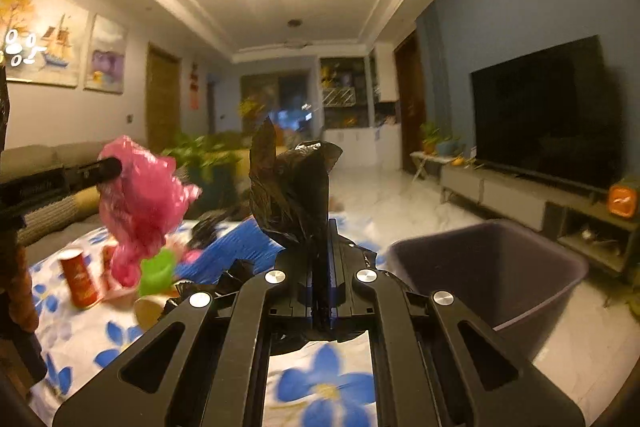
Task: Collect trash
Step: 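Carry both bags over the grey bin and open both tools to drop them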
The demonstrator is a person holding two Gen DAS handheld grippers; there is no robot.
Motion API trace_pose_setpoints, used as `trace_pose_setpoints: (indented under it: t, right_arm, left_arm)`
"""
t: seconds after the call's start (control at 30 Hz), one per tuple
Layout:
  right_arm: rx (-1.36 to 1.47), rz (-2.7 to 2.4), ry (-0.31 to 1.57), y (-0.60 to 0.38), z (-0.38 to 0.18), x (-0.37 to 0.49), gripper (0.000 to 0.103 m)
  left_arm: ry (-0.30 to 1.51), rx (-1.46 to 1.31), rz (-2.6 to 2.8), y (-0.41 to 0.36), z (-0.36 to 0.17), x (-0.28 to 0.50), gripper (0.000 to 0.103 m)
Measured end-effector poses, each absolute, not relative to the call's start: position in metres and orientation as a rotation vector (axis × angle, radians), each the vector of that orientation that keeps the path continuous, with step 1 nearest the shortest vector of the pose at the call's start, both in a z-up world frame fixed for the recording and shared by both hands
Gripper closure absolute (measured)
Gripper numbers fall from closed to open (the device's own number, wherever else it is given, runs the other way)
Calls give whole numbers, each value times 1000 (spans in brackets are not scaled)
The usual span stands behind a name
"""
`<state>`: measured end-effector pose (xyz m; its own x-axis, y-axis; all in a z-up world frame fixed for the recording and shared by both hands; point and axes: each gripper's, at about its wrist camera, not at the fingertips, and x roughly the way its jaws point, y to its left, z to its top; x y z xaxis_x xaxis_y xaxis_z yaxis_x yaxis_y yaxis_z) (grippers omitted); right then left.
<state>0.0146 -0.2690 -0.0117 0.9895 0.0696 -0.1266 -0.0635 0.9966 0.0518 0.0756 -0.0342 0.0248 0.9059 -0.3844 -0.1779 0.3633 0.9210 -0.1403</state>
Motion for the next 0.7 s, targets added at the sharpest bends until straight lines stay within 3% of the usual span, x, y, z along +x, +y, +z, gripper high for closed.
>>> trace_pose_setpoints:
  t: [0.3,0.7]
  right_arm:
    - [47,-180,38,-330,11,14,96]
    - [45,-364,0,-375,-3,35,96]
  left_arm:
    - [191,-108,-547,-127,42,113,100]
    - [246,-120,-636,-225,18,176,100]
